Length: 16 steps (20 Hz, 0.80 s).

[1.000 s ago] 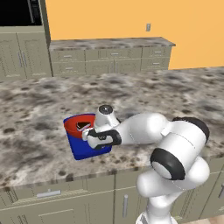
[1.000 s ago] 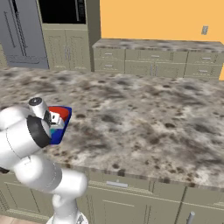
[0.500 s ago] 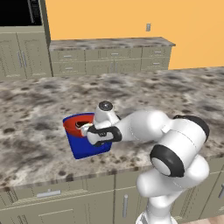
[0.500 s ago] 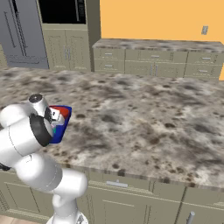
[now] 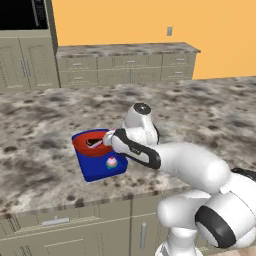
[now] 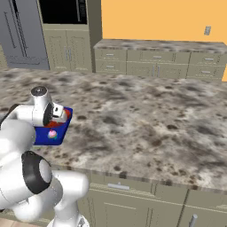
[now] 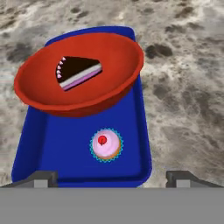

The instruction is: Place the bowl with cake and the cupcake onto the tray.

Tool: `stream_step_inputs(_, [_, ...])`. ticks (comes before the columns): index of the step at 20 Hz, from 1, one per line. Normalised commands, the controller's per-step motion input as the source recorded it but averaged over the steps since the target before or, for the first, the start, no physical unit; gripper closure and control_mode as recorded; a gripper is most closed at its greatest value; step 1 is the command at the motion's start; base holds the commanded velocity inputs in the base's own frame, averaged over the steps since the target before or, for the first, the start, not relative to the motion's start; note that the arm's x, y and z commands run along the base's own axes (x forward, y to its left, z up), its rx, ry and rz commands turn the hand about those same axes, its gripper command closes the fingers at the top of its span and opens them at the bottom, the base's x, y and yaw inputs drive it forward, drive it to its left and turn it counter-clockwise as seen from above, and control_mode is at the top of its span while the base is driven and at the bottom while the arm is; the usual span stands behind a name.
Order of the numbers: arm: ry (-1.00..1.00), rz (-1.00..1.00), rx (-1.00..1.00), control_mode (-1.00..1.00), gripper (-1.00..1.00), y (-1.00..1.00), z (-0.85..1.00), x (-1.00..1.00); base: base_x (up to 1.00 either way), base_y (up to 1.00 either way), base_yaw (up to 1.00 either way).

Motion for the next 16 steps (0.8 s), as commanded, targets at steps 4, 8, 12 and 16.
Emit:
stream_step_inputs(4, [-0.32,0.0,0.16,-1.0,-1.0,-0.74,0.18,-0.38,0.0,0.0,0.0])
stream_step_inputs(8, [-0.32,0.0,0.16,-1.0,-1.0,-0.86,0.02,-0.12,0.0,0.0,0.0])
stream_step_inputs(12, [-0.01,-0.06,0.06,-1.0,-1.0,-0.6,-0.05,-0.03,0.0,0.0,0.0])
stream_step_inputs(16, [0.01,-0.04,0.09,-1.0,-1.0,-0.78,-0.11,-0.14,0.0,0.0,0.0])
